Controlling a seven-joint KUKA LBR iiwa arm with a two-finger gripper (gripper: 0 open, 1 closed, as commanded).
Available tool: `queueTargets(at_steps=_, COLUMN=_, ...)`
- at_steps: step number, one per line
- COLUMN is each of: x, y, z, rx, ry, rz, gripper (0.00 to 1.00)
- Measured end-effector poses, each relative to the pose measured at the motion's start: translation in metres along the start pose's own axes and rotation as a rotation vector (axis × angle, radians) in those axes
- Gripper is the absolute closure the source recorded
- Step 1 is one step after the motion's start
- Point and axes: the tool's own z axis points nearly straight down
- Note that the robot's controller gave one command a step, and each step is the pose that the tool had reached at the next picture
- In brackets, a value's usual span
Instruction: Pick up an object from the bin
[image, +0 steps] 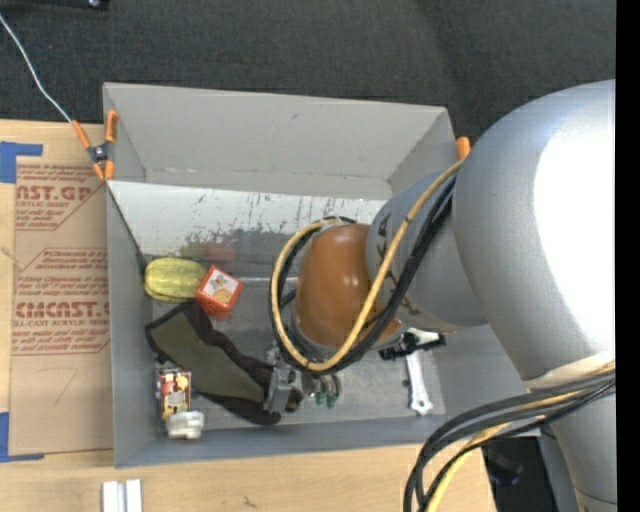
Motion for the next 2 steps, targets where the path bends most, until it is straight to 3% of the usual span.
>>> queueTargets(at_steps=2, x=0.0009, y=0.0000, z=-0.0113, rx=0.000, ry=0.003, rz=0.000, gripper=1.00)
